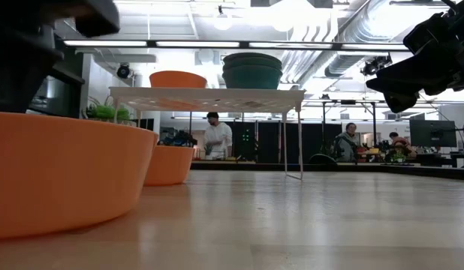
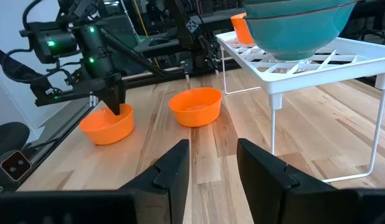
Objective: Pick & Place Mini bowls
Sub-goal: Stack the bottom orange bowl on the orange bowl on the shelf
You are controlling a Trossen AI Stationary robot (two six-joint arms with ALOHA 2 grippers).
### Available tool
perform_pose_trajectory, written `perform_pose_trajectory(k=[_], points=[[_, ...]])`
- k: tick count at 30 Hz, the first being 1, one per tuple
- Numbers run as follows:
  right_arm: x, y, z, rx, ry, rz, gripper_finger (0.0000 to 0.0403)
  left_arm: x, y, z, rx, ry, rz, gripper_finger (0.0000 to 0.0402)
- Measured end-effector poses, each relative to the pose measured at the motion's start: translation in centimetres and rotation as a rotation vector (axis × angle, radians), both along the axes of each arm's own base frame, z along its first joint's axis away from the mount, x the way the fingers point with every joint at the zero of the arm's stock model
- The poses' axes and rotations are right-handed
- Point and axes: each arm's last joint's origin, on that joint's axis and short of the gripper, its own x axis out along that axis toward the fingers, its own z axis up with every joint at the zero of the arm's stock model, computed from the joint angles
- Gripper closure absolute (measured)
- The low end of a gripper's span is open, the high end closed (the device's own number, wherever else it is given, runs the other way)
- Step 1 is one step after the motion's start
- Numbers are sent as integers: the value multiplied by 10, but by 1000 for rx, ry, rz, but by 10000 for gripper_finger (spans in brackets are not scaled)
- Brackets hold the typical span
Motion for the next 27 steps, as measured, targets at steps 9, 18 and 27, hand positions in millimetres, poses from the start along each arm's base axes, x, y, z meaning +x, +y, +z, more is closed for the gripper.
perform_pose_trajectory(k=[9, 18, 27], points=[[0, 0, 0, 0, 0, 0, 281, -3, 4, -14, 7, -17, 47, 294], [0, 0, 0, 0, 0, 0, 281, -3, 4, -13, -8, -21, 130, 392], [0, 0, 0, 0, 0, 0, 281, -2, 3, 5, -41, -29, 231, 398]])
